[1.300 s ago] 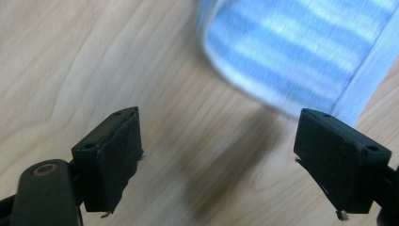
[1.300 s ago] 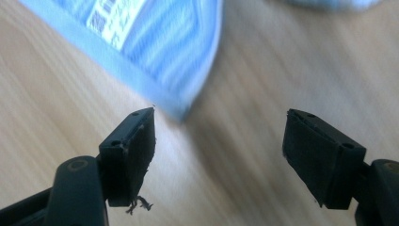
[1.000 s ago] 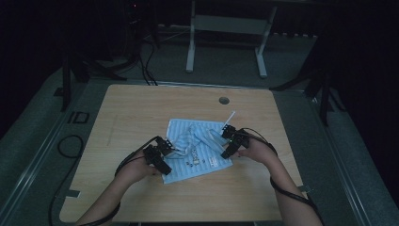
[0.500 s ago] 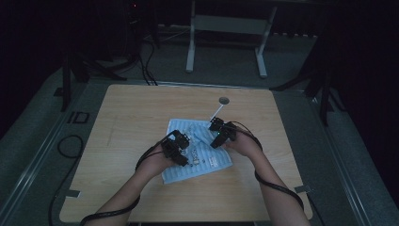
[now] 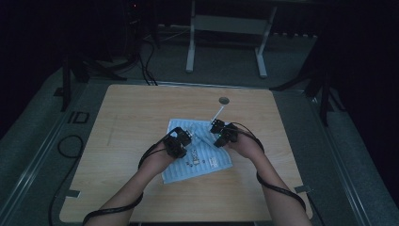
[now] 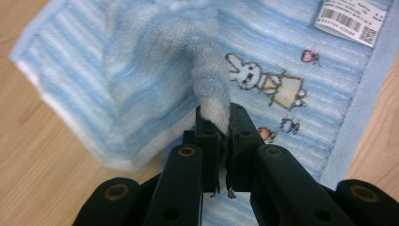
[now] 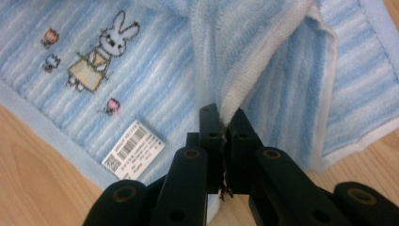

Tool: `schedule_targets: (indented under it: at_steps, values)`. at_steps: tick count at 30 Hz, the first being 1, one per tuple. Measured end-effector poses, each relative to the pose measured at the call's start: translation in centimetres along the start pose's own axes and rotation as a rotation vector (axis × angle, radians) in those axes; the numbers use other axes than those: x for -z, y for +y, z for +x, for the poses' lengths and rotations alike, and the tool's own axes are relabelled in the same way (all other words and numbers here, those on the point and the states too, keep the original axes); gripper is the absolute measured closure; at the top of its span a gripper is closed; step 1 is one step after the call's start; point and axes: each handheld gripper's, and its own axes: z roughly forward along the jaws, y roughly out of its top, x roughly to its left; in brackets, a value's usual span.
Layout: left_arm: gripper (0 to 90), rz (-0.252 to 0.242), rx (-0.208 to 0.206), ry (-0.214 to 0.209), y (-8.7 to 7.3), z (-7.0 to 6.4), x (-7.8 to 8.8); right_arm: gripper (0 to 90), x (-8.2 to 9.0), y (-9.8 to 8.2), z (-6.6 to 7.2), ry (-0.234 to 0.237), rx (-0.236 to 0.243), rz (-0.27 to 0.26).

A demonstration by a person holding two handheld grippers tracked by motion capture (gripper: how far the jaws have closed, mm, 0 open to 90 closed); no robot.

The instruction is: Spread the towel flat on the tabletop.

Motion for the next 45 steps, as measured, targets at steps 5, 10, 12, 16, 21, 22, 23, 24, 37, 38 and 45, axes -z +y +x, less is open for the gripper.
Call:
schedule_targets:
  at_steps: [5,10,12,16,21,22,23,24,37,38,45]
  values:
    - [86.3,-0.017,0.043,0.010,-1.1,1.1,0.6,87.1,0.7,-1.4,0.3,-0.005,0.004,-0.021]
    - [86.4,-0.029,0.083,0.019,-2.2,2.2,1.3,87.1,1.2,-3.6,0.4,-0.004,-0.021,-0.031]
    - [86.4,-0.034,0.100,0.022,-2.7,2.7,1.7,87.1,1.5,-4.5,0.4,-0.006,-0.033,-0.033]
    - [86.5,-0.034,0.112,0.027,-3.5,3.2,1.9,87.0,2.4,-6.4,0.6,-0.002,-0.046,-0.054]
    - [86.4,-0.048,0.138,-0.018,-4.1,3.0,1.5,86.4,3.3,-9.6,1.6,0.031,-0.061,-0.110]
    - [86.4,-0.049,0.141,-0.031,-4.2,2.8,1.3,86.4,3.4,-10.3,2.0,0.042,-0.066,-0.125]
    - [86.4,-0.046,0.143,-0.040,-4.3,2.6,1.0,86.4,3.4,-10.9,2.5,0.049,-0.066,-0.132]
    - [86.3,-0.038,0.137,-0.058,-4.4,2.2,0.7,86.4,3.4,-11.6,3.0,0.051,-0.062,-0.136]
    - [85.4,0.015,0.092,-0.192,-8.4,-1.6,-0.1,79.4,1.0,-16.8,9.6,0.133,-0.022,-0.078]
    - [84.9,0.015,0.092,-0.192,-8.4,-1.6,-0.1,79.4,1.0,-16.8,9.6,0.133,-0.022,-0.078]
    - [62.8,0.021,0.061,-0.242,-10.6,-2.1,2.2,70.7,3.7,-17.7,9.1,0.101,-0.049,-0.137]
